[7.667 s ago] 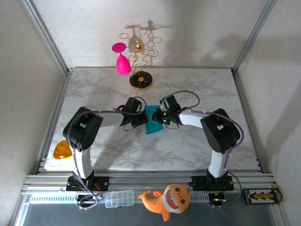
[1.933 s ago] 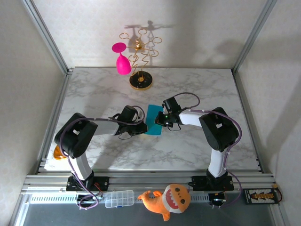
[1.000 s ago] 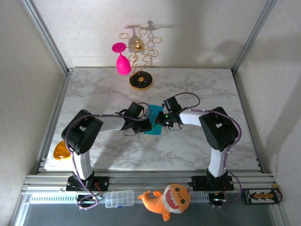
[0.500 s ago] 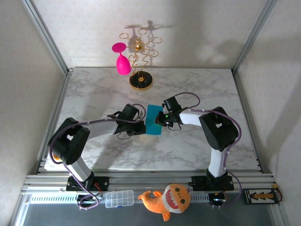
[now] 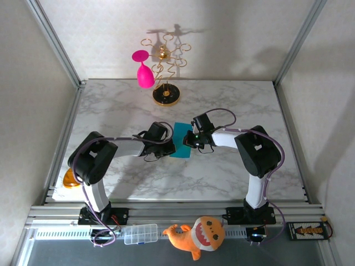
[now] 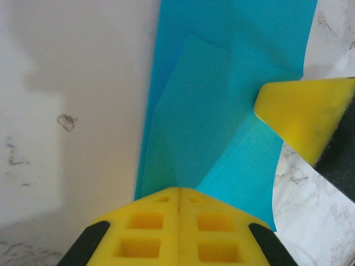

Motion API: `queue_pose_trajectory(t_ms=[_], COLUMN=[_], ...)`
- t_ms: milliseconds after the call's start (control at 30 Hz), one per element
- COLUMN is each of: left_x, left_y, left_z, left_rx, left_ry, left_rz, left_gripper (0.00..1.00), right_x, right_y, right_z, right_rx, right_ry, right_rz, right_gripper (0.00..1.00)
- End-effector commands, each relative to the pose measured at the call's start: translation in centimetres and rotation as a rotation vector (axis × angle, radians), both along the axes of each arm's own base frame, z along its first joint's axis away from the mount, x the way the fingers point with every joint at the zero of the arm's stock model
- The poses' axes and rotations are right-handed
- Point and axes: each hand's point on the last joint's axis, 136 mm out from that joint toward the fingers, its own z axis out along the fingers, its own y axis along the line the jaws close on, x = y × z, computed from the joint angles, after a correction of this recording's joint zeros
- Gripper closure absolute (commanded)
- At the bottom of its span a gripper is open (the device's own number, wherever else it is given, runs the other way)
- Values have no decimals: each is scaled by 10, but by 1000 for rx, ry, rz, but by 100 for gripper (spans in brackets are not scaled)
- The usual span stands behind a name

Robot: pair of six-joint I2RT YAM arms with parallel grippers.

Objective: Fold a paper plane with a square sheet of paper (pick it up from the middle)
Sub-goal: Fold the triangle a second time at the center of the table.

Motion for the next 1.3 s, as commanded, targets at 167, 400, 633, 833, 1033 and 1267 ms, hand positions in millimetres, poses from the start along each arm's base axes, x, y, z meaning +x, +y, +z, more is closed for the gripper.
queue_pose_trajectory(t_ms=[167, 400, 633, 833, 1033, 1267], left_x=[-11, -12, -20, -36, -28, 21], left_y=[16, 19, 27, 40, 25, -18], left_z=[-23, -26, -35, -50, -29, 68], left_rx=[92, 102, 132, 146, 53, -182], left_ry=[63, 74, 97, 128, 86, -118], left_rz=[35, 44, 64, 90, 82, 76], left_gripper=[100, 100, 100, 100, 100, 80], right_x=[-1, -13, 1, 25, 47, 35], right_y=[12, 16, -13, -61, -63, -60], right_z=[23, -3, -15, -26, 13, 59], right_rx=[-13, -51, -97, -61, -13, 51], right_ry=[-108, -53, -52, -19, -97, -133], right_rz=[45, 68, 24, -107, -141, -219], right_gripper=[99, 99, 100, 99, 98, 78])
